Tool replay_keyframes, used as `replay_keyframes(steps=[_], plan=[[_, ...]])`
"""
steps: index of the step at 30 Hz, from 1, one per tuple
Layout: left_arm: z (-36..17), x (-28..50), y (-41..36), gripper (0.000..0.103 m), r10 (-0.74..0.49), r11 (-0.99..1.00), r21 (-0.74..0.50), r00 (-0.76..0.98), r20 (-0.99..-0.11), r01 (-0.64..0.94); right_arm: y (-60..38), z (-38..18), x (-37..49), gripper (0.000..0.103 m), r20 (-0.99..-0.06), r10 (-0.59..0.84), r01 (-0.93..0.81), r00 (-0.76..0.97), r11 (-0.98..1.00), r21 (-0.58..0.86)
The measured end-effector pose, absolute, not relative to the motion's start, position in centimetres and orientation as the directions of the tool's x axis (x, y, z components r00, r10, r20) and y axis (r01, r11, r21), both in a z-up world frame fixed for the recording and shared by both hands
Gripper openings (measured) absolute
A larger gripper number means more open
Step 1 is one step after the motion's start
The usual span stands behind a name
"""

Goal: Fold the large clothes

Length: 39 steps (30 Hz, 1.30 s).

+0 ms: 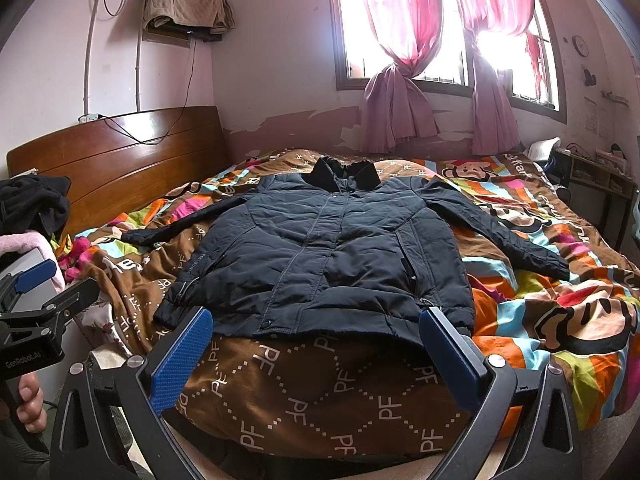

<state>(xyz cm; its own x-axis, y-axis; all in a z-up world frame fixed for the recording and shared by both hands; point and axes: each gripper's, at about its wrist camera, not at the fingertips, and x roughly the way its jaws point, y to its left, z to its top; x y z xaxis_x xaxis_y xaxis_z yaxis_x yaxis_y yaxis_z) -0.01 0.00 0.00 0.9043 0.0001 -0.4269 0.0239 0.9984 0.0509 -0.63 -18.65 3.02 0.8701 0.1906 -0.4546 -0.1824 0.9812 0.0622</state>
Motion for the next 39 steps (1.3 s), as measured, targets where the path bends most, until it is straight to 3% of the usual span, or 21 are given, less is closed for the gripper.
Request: replay_keyframes(steps=[32,39], plan=[[0.0,0.0,0.0,0.101,0.005,0.998,0.057,0.902,-0.432,0.021,-18.8,2.9,-0.6,0.103,-0.463,0.191,-0.180,0.865,0.981,0.068],[-1.8,2.9,0.5,0.101,0.121,0.990,0.122,0.830,-0.545,-0.065,-19.6,1.3,0.7,0.103,-0.541,0.224,-0.173,0.811,0.974,0.144]])
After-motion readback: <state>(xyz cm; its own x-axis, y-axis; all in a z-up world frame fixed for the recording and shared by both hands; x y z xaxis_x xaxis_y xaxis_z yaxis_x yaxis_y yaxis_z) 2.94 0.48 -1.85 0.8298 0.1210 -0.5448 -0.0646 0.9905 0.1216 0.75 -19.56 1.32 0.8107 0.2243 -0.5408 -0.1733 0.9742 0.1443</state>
